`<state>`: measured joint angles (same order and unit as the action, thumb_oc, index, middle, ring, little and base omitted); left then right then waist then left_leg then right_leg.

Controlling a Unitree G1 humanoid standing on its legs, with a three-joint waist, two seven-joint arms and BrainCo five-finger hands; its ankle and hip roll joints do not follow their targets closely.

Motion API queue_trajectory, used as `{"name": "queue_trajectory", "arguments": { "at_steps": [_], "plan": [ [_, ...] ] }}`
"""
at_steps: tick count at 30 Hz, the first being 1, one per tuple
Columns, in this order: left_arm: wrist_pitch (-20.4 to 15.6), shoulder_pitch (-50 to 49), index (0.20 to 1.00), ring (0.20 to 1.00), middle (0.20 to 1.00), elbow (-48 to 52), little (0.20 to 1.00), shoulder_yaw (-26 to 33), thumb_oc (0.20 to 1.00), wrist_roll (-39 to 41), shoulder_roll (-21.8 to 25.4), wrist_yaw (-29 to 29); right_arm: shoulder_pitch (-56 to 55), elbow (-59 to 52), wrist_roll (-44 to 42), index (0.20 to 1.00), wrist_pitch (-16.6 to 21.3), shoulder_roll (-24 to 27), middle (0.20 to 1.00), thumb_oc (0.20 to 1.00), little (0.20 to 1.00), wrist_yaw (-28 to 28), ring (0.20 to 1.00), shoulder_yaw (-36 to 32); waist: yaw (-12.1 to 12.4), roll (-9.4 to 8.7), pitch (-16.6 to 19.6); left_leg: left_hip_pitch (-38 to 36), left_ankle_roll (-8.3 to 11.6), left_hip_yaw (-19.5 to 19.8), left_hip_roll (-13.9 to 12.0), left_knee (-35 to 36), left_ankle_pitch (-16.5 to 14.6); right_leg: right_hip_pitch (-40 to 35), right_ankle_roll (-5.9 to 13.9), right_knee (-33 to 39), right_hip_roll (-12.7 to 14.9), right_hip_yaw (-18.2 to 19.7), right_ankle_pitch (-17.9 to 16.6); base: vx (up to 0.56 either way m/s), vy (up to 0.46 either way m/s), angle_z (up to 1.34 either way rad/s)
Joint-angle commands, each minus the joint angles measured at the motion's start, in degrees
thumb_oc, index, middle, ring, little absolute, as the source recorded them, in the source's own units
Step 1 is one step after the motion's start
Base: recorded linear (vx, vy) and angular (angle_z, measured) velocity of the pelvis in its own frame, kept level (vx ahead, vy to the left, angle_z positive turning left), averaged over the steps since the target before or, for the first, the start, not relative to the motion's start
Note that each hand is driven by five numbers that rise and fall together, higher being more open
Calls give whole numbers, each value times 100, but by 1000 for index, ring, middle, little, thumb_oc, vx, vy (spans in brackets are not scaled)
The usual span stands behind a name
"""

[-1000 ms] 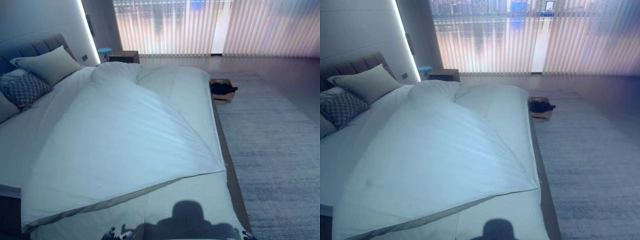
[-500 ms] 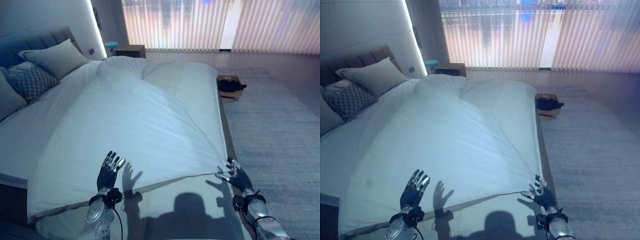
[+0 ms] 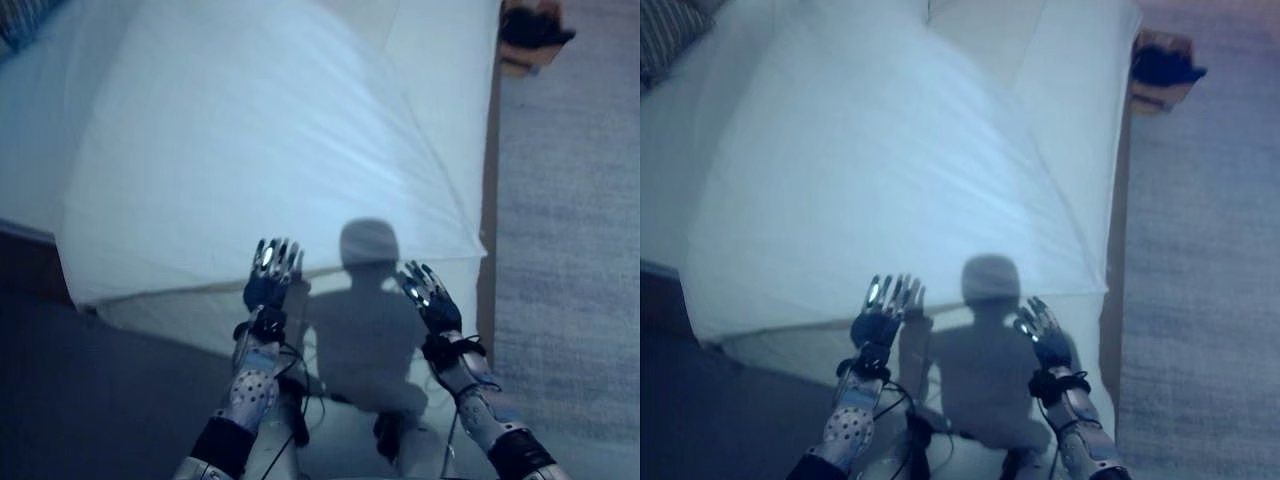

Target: Make the bed

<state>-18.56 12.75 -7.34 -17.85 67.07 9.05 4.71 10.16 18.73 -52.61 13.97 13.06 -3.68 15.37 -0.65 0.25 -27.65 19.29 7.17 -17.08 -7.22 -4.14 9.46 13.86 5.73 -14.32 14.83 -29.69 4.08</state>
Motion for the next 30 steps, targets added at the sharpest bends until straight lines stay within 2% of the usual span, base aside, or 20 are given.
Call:
{"name": "queue_trajectory", "arguments": {
  "at_steps": [1, 6, 12, 22, 30],
  "plan": [
    [-357, 447, 1000, 1000, 1000, 991, 1000, -104, 1000, -1029, 322, 94, 305, -776, -1094, 1000, 516, -156, 1000, 1000, 1000, 322, 1000, 146, -6, -43, -214, 327, -108, -43, -213, -505, -567, 967, 406, 72, 269, 64, -757, -102, -22, 10],
    [-416, 732, 1000, 1000, 1000, 1542, 1000, -249, 1000, -1534, 458, 240, 551, -1028, -1599, 1000, 693, -264, 1000, 1000, 1000, 463, 1000, 262, 41, 38, -214, 1117, -135, -7, -233, -672, -540, 1684, 393, -195, 446, -43, -726, -63, -14, 16],
    [-402, 1158, 1000, 1000, 1000, 1885, 1000, -549, 1000, -1945, 527, 412, 1120, -1194, -2048, 1000, 980, -431, 1000, 1000, 1000, 577, 1000, 358, 206, 136, -214, 1744, -191, 79, -128, -644, -501, 2229, 412, -412, 679, -288, -724, -22, -24, 10],
    [-335, 1277, 1000, 1000, 1000, 1906, 1000, -874, 1000, -2048, 712, 315, 1666, -1271, -2210, 1000, 1347, -439, 1000, 1000, 1000, 599, 1000, 31, 400, 275, -214, 2130, -283, 208, 42, -569, -522, 2537, 485, -541, 883, -483, -756, 11, -34, 16],
    [-326, 1357, 1000, 1000, 1000, 1983, 1000, -953, 1000, -2101, 905, 208, 2083, -1226, -1825, 1000, 1502, -226, 1000, 1000, 1000, 334, 1000, -232, 496, 333, -214, 2283, -344, 235, 123, -523, -553, 2712, 528, -588, 947, -493, -781, 5, -2, 9]
  ]
}}
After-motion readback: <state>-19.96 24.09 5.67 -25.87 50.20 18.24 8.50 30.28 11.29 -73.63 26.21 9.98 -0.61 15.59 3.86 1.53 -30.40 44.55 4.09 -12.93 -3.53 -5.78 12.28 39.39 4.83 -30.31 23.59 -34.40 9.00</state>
